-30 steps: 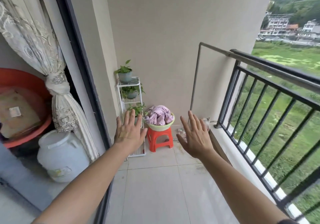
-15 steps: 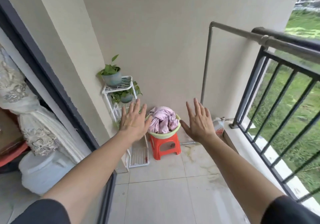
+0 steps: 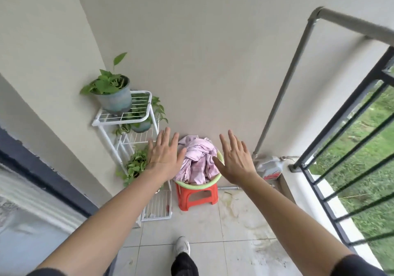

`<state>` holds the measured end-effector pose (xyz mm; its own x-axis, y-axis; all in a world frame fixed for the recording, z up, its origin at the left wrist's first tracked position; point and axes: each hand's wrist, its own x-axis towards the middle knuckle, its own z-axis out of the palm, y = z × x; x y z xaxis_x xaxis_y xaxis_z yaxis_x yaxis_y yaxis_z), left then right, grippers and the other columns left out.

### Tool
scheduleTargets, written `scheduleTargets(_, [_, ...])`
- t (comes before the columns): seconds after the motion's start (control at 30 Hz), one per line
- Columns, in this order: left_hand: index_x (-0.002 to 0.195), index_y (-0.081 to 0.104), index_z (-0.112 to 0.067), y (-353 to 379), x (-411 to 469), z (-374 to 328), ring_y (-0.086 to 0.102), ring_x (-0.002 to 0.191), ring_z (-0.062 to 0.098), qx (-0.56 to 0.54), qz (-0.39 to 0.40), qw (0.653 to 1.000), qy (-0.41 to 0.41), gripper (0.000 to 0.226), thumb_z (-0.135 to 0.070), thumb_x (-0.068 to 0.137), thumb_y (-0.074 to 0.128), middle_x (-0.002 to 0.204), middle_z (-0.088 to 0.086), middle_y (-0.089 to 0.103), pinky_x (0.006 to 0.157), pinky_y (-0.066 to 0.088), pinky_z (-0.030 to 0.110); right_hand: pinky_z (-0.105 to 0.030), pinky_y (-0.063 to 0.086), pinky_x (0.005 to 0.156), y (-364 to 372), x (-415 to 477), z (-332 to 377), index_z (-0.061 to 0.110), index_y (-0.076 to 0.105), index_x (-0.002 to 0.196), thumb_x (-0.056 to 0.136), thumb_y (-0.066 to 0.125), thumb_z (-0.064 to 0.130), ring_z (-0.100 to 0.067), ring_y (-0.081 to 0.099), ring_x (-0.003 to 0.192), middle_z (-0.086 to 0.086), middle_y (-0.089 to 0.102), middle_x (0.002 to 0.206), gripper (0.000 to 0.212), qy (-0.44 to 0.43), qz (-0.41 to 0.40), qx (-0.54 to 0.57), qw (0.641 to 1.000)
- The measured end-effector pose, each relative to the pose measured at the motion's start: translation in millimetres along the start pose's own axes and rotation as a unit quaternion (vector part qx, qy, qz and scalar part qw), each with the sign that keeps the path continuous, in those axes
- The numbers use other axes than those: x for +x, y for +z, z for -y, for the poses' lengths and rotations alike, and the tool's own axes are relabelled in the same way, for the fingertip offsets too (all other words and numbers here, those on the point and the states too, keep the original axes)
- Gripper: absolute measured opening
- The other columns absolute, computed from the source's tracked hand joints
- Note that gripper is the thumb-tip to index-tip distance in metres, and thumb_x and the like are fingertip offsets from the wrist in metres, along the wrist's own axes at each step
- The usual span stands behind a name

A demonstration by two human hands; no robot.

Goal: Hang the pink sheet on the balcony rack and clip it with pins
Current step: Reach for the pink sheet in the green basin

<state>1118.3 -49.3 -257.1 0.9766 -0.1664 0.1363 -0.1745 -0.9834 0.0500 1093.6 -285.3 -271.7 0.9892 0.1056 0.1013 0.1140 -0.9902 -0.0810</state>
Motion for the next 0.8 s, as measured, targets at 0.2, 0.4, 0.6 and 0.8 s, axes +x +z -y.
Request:
scheduleTargets(0.2, [0.153, 0.017, -0.021, 100.5, 103.0, 37.5, 0.012, 0.147, 0.031, -0.029, 0.137, 0.990, -0.008, 0.068, -0.057, 0.095, 0.016, 0.162, 0.011, 0.009, 0.117, 0.012, 0.055, -0.044, 0.017, 0.121, 68.9, 107.5, -17.5, 0.016, 0.007, 0.158, 0.100, 0.029, 0.058, -0.029, 0.013, 0.152, -0.015, 0.002, 0.166, 0.076, 0.032, 0.110, -0.031, 0.993])
scheduleTargets(0.4, [0.152, 0.019, -0.020, 186.9, 149.8, 56.4, 0.011, 0.147, 0.030, -0.052, 0.262, 0.964, -0.010, 0.063, -0.052, 0.098, 0.025, 0.162, 0.008, 0.009, 0.117, 0.011, 0.053, -0.043, 0.019, 0.119, 148.6, 152.7, -28.1, 0.019, 0.008, 0.159, 0.099, 0.037, 0.055, -0.029, 0.016, 0.151, -0.013, 0.004, 0.167, 0.076, 0.061, 0.218, -0.024, 0.974])
scheduleTargets(0.6, [0.152, 0.019, -0.017, 300.8, 171.8, 47.8, 0.012, 0.148, 0.031, -0.102, 0.346, 0.931, -0.066, 0.061, -0.046, 0.100, 0.034, 0.162, 0.009, 0.007, 0.115, 0.023, 0.049, -0.044, 0.028, 0.115, 267.0, 195.1, -37.1, 0.018, 0.014, 0.157, 0.097, 0.044, 0.046, -0.030, 0.018, 0.150, -0.013, 0.003, 0.166, 0.072, 0.051, 0.285, 0.025, 0.957])
scheduleTargets(0.8, [0.150, 0.023, -0.019, 408.6, 184.2, 44.6, 0.025, 0.142, 0.030, -0.134, 0.334, 0.928, -0.100, 0.064, -0.045, 0.095, 0.045, 0.157, 0.010, 0.023, 0.107, 0.037, 0.047, -0.051, 0.013, 0.121, 382.0, 255.7, -30.2, 0.019, 0.011, 0.159, 0.095, 0.049, 0.049, -0.035, 0.007, 0.152, -0.018, -0.001, 0.166, 0.080, 0.052, 0.251, 0.102, 0.961])
